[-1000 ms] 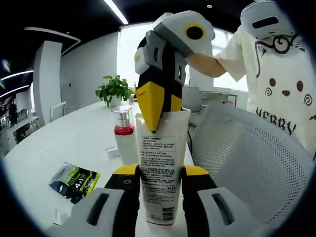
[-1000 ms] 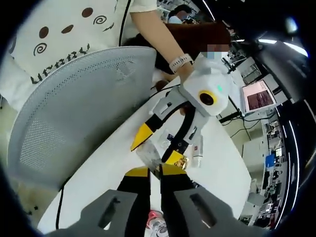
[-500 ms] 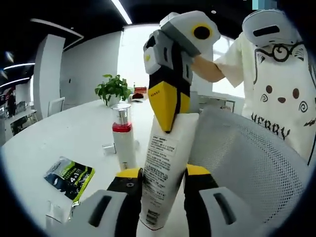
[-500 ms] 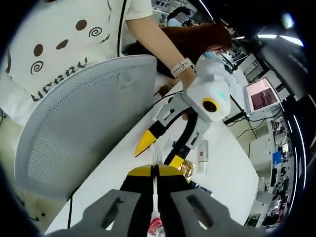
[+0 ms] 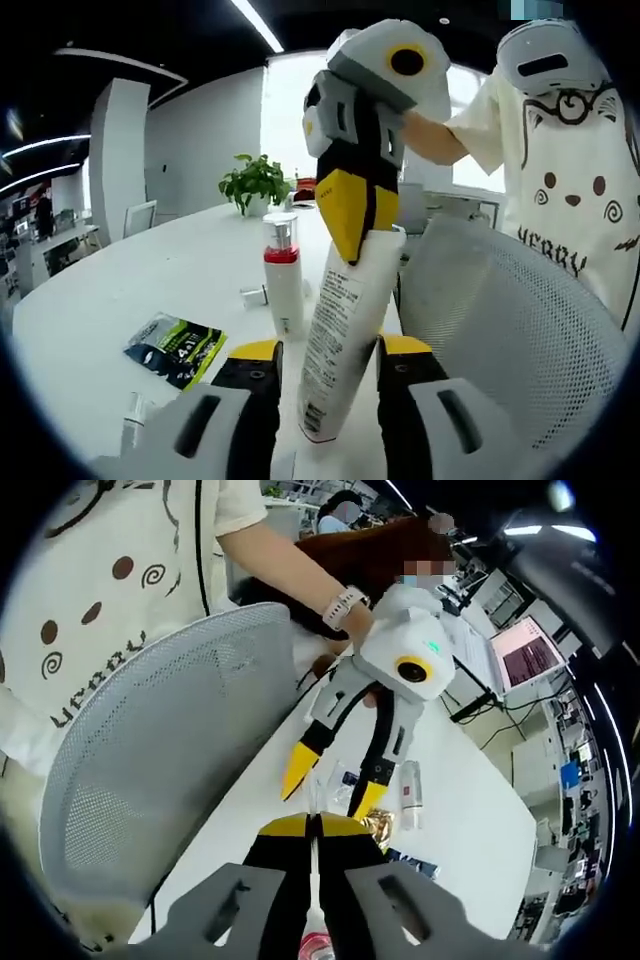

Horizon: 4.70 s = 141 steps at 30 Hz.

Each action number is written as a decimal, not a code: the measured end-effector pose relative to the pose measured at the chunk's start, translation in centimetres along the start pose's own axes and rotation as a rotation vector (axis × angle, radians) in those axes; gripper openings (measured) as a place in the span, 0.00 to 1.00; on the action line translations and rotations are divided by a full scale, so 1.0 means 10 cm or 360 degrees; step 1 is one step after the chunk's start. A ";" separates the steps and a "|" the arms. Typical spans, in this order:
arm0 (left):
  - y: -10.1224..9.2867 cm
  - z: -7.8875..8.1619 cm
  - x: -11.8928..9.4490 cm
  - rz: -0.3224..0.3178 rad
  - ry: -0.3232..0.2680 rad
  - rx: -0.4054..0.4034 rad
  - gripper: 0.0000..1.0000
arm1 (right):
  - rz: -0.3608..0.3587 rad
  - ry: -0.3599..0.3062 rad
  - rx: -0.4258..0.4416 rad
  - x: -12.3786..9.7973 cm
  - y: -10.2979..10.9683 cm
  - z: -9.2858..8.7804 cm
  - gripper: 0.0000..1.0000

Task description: Arrange the skincare products in the storage area until every visible bottle or jar stands upright without overlapping.

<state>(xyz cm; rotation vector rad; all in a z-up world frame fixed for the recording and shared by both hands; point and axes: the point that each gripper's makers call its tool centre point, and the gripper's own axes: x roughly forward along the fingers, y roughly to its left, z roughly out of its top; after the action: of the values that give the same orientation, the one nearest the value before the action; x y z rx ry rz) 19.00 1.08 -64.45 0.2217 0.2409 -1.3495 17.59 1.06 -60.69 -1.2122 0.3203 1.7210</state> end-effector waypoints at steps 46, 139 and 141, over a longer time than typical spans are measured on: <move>0.48 -0.06 0.29 0.0299 0.0257 0.0065 0.16 | -0.0205 -0.0063 0.0808 -0.18 -0.57 -0.25 0.02; 0.62 -0.10 0.91 0.0058 0.0180 -0.0263 0.21 | -0.0090 0.0155 0.0974 -0.31 -0.39 -0.85 0.21; 0.62 -0.10 0.92 0.0065 0.0171 -0.0267 0.24 | -0.0099 0.0147 0.0972 -0.31 -0.38 -0.85 0.24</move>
<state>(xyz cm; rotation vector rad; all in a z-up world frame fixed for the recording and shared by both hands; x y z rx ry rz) 26.93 -5.91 -67.98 0.1574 0.4354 -1.2713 25.70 -4.43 -60.92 -0.8359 0.7897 1.3672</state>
